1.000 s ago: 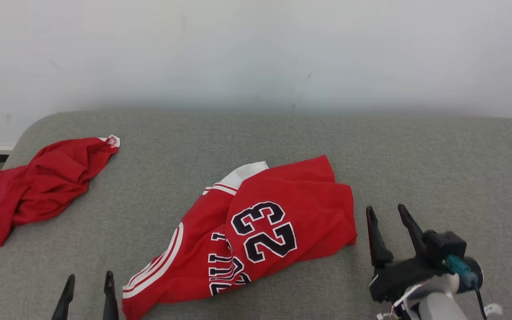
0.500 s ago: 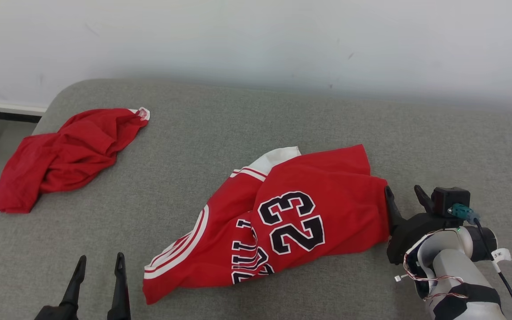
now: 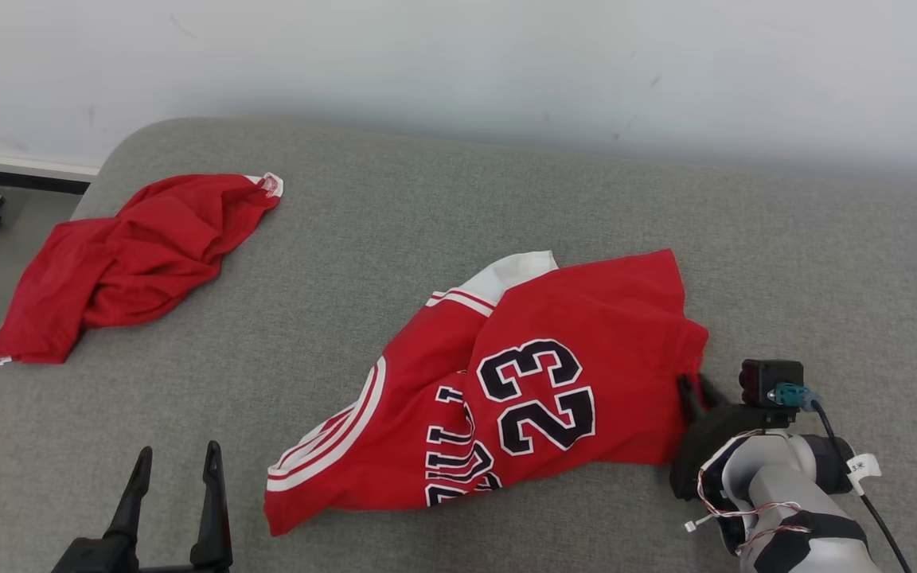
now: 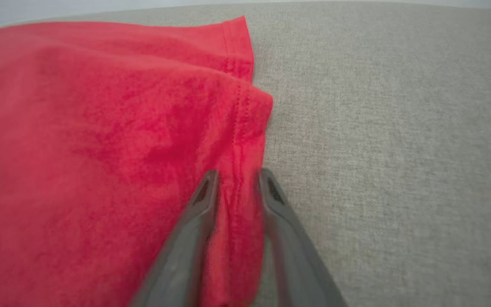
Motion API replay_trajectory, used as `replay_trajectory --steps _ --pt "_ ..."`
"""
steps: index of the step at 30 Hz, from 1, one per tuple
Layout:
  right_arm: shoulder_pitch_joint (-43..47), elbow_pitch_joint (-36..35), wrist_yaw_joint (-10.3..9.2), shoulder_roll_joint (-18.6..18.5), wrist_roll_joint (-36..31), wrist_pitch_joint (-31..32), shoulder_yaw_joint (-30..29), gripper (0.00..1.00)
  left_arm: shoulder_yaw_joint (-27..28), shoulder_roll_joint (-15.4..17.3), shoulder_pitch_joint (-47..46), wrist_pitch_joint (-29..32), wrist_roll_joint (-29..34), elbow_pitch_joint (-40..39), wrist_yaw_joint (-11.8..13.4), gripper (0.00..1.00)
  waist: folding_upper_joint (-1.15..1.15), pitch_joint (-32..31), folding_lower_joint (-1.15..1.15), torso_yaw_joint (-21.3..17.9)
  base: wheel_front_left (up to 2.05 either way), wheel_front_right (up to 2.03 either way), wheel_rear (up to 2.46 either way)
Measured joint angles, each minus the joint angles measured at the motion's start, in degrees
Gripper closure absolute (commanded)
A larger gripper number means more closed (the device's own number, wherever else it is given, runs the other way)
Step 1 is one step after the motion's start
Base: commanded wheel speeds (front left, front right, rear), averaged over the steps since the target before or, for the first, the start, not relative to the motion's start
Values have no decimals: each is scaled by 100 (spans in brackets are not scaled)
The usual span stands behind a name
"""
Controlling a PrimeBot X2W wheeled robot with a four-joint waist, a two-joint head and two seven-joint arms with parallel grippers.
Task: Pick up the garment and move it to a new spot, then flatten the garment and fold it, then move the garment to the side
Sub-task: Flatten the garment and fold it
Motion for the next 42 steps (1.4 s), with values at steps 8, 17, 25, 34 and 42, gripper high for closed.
replay_trajectory --steps 8,17,25,34,42 --pt "-52 21 0 -376 201 -416 64 100 119 -53 18 0 52 1 -13 0 0 -42 0 -192 0 0 0" --pt "287 -715 0 -1123 403 -519 -37 100 232 -116 112 0 97 -13 -34 0 0 -178 0 -578 0 0 0" --pt "770 -1432 0 -1817 476 -521 -714 100 263 -174 183 0 105 -21 -56 0 0 -257 0 -864 0 0 0" --pt "1229 -2741 0 -1512 125 70 -1060 100 299 -215 240 0 109 21 -65 0 0 -368 -1 -905 0 0 0" --pt "1033 -3696 0 -912 -68 710 -690 100 197 -244 219 0 107 54 -104 0 0 -374 -1 -720 0 0 0"
